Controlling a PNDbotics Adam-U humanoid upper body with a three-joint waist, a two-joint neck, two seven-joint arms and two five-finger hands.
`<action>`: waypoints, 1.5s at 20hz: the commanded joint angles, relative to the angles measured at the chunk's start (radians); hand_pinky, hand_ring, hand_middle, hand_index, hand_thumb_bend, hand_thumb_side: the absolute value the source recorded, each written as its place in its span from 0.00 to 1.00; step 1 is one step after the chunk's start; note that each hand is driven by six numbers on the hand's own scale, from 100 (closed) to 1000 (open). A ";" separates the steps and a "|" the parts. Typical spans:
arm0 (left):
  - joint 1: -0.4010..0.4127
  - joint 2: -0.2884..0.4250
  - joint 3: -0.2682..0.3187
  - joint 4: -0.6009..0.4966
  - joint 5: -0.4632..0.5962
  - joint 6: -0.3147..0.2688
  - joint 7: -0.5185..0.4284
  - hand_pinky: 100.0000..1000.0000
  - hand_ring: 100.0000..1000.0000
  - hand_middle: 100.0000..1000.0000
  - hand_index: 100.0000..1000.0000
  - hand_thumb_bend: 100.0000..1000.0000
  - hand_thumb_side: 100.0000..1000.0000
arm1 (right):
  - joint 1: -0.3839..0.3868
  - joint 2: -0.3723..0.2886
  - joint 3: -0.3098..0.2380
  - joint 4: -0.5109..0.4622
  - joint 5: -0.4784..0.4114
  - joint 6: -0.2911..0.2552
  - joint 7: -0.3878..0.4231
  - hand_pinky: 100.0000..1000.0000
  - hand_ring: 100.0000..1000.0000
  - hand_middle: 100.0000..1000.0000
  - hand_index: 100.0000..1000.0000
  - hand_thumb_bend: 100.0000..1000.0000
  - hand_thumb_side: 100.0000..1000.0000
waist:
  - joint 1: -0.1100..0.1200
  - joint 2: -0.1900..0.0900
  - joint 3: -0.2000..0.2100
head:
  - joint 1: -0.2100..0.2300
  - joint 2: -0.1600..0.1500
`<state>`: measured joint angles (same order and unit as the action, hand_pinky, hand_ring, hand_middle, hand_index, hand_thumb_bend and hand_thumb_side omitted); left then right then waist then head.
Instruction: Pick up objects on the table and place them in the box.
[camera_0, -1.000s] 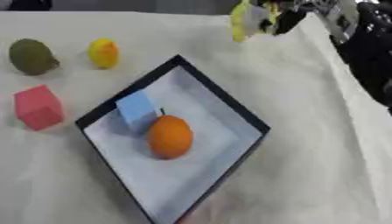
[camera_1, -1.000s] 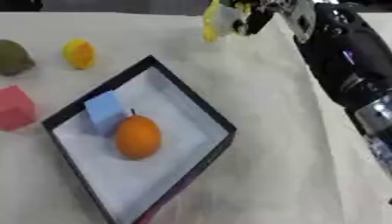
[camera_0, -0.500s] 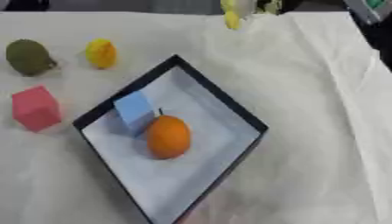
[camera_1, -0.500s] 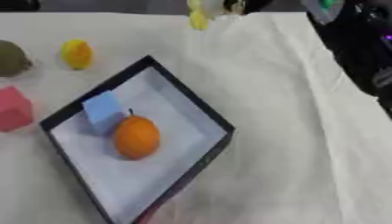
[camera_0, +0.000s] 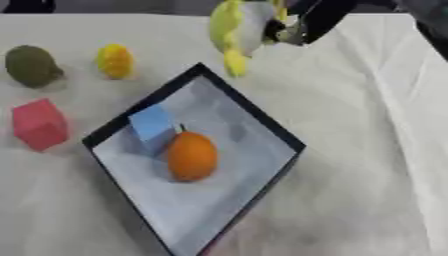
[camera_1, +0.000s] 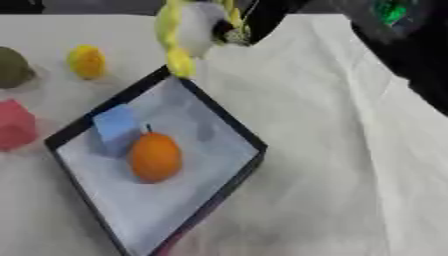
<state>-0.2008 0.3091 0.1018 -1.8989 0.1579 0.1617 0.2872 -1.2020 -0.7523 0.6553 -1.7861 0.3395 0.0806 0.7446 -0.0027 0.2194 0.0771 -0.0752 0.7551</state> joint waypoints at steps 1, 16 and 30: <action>-0.002 0.032 0.005 -0.017 -0.001 -0.005 -0.003 0.91 0.76 0.77 0.81 0.04 0.86 | -0.042 0.016 0.040 -0.049 -0.034 0.066 0.056 0.78 0.62 0.42 0.53 0.03 0.03 | 0.001 -0.035 -0.004 | -0.001 0.005; -0.003 0.015 0.002 -0.017 0.002 -0.004 -0.008 0.91 0.76 0.78 0.81 0.04 0.86 | 0.015 0.178 0.145 0.111 0.032 0.098 0.113 0.79 0.62 0.43 0.54 0.00 0.02 | 0.010 -0.030 0.009 | -0.019 0.012; -0.006 0.013 0.001 -0.018 0.002 -0.003 -0.007 0.91 0.76 0.78 0.81 0.04 0.86 | 0.080 0.230 0.165 0.256 0.108 -0.015 0.089 0.84 0.78 0.70 0.78 0.00 0.35 | 0.011 -0.028 0.013 | -0.027 0.013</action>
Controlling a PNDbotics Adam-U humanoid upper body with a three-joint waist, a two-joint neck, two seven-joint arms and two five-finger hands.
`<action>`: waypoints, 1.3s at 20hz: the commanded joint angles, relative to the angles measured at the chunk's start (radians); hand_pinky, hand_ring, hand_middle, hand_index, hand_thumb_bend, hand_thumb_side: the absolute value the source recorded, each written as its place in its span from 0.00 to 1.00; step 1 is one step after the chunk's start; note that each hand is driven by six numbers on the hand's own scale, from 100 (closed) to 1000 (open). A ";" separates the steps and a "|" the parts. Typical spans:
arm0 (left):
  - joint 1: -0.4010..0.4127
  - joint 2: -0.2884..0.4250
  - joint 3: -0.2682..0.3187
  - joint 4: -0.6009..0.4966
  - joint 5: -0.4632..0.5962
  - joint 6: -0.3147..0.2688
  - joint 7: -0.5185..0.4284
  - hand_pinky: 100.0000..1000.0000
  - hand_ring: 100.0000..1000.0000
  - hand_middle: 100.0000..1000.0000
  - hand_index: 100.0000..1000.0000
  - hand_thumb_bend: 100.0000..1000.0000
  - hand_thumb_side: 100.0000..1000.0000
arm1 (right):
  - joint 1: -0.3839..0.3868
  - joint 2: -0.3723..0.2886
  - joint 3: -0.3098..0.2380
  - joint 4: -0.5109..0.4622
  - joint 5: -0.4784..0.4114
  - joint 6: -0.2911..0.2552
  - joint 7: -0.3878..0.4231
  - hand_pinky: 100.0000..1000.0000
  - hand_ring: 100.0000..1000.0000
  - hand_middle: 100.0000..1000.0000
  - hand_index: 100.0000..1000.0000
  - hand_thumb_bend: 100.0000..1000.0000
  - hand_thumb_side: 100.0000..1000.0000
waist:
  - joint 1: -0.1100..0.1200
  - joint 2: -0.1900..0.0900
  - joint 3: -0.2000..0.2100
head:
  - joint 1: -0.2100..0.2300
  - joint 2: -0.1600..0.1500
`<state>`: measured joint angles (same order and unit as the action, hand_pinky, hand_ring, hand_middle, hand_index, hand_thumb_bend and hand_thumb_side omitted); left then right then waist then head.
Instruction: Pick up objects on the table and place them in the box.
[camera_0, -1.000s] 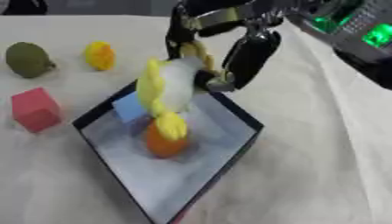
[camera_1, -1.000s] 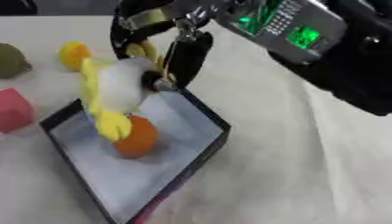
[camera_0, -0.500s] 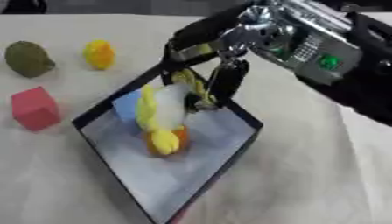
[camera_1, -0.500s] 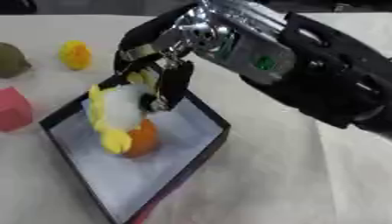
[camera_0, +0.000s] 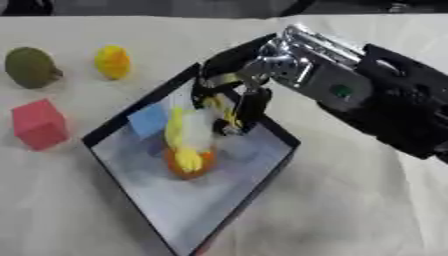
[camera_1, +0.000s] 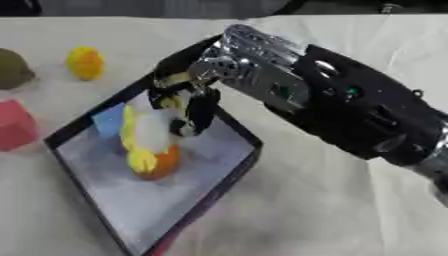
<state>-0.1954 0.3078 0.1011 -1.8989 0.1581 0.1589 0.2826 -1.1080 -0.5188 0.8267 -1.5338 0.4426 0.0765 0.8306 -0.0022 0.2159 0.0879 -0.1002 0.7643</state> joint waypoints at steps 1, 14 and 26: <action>-0.011 0.013 0.002 -0.018 0.002 0.000 -0.002 0.91 0.76 0.78 0.81 0.04 0.86 | -0.012 -0.002 -0.003 0.005 0.002 -0.016 0.012 0.84 0.78 0.70 0.78 0.00 0.35 | 0.010 -0.025 0.003 | -0.003 0.003; -0.010 0.015 0.003 -0.017 0.002 0.000 -0.002 0.90 0.76 0.78 0.81 0.04 0.86 | -0.039 -0.077 -0.068 -0.073 -0.034 -0.019 0.020 0.90 0.89 0.85 0.90 0.02 0.46 | 0.009 -0.031 -0.001 | 0.004 0.006; -0.010 0.018 0.005 -0.018 0.001 -0.001 0.002 0.90 0.76 0.78 0.81 0.04 0.86 | 0.048 -0.248 -0.261 -0.360 -0.099 0.027 -0.056 0.89 0.89 0.85 0.94 0.09 0.28 | 0.009 -0.031 -0.009 | 0.015 0.001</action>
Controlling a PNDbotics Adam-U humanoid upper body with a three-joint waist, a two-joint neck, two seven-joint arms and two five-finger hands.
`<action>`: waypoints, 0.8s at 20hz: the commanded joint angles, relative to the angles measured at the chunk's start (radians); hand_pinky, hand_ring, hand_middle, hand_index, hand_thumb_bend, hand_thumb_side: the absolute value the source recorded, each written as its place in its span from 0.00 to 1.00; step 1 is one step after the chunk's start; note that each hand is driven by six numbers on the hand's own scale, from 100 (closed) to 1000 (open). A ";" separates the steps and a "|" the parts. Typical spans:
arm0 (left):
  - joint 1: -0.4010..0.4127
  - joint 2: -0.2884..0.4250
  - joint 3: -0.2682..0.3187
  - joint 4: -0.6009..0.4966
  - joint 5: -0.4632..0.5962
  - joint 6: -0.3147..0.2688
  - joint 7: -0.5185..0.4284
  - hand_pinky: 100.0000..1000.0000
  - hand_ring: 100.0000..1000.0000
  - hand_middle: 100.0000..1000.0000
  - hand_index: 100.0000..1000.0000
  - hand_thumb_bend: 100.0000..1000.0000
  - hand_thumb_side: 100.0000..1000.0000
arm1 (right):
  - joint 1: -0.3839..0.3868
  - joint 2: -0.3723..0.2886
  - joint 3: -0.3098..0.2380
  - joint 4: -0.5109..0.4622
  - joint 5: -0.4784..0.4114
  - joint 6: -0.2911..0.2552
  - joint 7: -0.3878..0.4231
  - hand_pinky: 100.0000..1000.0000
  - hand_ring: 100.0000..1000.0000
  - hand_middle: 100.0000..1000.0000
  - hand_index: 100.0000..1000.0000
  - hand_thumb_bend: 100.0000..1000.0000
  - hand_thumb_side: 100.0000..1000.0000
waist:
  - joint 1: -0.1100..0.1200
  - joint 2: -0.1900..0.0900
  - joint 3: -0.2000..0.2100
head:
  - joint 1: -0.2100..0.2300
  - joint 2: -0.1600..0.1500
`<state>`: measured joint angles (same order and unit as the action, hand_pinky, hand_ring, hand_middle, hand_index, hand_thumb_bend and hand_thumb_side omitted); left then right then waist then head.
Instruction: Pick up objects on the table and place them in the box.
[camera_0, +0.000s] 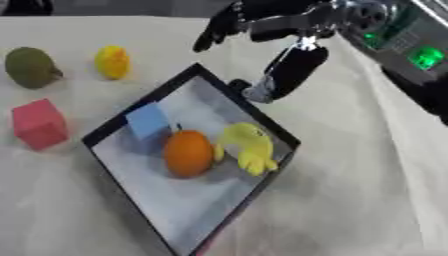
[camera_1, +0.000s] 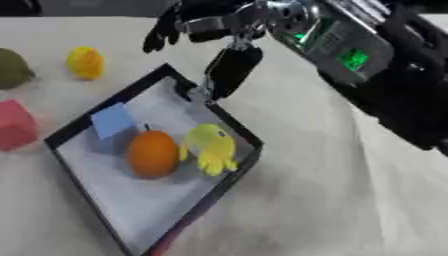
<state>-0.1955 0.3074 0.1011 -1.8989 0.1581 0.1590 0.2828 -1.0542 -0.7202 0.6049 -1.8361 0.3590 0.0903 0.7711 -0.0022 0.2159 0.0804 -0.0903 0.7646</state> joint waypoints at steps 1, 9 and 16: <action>-0.010 0.019 0.004 -0.018 0.001 -0.001 0.001 0.90 0.76 0.78 0.81 0.04 0.86 | -0.002 -0.054 -0.043 -0.069 -0.023 0.019 0.013 0.89 0.89 0.85 0.94 0.09 0.28 | 0.009 -0.031 -0.001 | 0.005 0.000; -0.006 0.049 0.009 -0.026 -0.006 -0.006 0.006 0.90 0.76 0.78 0.81 0.03 0.84 | 0.097 -0.151 -0.160 -0.139 -0.086 0.108 -0.049 0.89 0.84 0.79 0.87 0.00 0.19 | 0.014 -0.027 -0.007 | 0.007 -0.001; 0.000 0.199 -0.012 -0.066 -0.075 -0.006 -0.018 0.88 0.77 0.78 0.82 0.02 0.76 | 0.268 -0.236 -0.334 -0.144 -0.172 0.207 -0.156 0.90 0.83 0.79 0.87 0.00 0.39 | 0.032 -0.024 -0.013 | 0.005 -0.005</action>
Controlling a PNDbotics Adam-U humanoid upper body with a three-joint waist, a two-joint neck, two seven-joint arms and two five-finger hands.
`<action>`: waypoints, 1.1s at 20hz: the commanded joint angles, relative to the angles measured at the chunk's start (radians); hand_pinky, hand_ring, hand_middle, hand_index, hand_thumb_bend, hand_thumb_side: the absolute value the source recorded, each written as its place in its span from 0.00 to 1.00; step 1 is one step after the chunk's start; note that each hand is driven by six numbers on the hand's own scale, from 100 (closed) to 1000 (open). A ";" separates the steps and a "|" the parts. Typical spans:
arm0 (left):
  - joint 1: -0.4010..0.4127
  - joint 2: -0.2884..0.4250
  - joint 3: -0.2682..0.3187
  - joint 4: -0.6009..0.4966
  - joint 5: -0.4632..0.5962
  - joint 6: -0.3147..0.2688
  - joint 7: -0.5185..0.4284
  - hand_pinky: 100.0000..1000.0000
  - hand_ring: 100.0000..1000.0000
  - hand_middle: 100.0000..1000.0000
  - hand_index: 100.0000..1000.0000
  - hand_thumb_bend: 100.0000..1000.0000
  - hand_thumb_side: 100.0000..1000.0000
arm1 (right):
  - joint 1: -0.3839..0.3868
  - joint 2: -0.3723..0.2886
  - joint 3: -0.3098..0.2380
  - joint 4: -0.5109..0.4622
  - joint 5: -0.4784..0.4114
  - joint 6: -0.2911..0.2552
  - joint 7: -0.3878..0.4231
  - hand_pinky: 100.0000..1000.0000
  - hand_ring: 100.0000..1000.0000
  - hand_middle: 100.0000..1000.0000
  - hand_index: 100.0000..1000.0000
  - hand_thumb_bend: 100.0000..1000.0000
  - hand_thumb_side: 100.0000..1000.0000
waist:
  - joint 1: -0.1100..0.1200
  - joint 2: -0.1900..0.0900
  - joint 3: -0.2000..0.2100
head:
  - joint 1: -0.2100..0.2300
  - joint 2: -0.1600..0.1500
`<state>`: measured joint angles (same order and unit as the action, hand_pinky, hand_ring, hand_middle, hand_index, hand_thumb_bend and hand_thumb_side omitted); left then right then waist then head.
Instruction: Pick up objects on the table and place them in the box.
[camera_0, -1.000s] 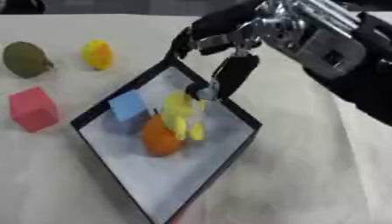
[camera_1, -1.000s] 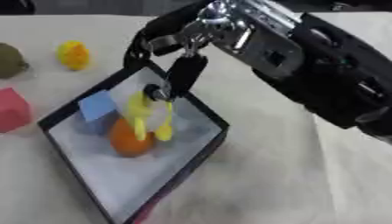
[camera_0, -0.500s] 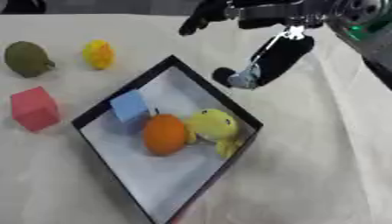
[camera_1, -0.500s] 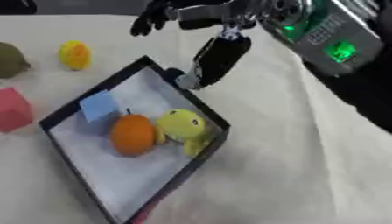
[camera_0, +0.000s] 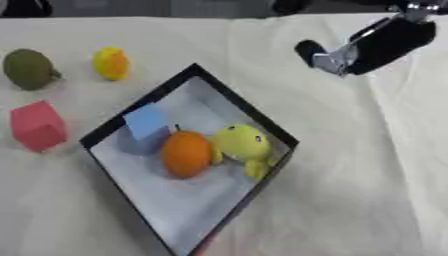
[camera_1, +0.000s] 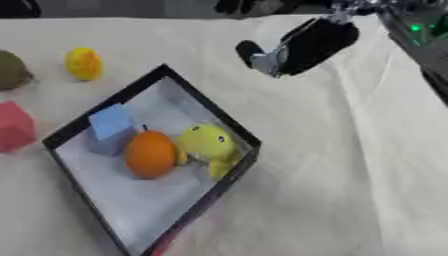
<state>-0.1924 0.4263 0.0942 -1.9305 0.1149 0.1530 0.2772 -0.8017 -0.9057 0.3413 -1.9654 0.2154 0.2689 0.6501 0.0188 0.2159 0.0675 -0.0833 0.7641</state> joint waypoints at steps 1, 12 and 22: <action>-0.005 0.103 -0.012 -0.046 -0.046 0.002 -0.022 0.88 0.77 0.78 0.82 0.02 0.75 | 0.039 -0.055 -0.094 -0.011 -0.039 0.040 -0.050 0.91 0.82 0.79 0.87 0.00 0.42 | 0.016 -0.024 0.000 | -0.003 -0.005; -0.060 0.355 -0.156 0.003 -0.200 0.106 -0.167 0.84 0.79 0.79 0.86 0.21 0.59 | 0.212 0.038 -0.346 0.058 -0.184 0.061 -0.205 0.92 0.76 0.75 0.84 0.00 0.62 | 0.059 -0.029 0.012 | -0.022 0.000; -0.129 0.615 -0.412 0.176 -0.334 0.085 -0.327 0.84 0.83 0.81 0.88 0.29 0.62 | 0.289 0.066 -0.486 0.153 -0.312 0.038 -0.365 0.92 0.75 0.74 0.84 0.00 0.64 | 0.071 -0.030 0.031 | -0.058 0.001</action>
<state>-0.3091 0.9700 -0.2984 -1.7669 -0.2036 0.2513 -0.0298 -0.5037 -0.8188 -0.1281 -1.8143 -0.0801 0.3117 0.3068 0.0787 0.2159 0.0979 -0.1365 0.7643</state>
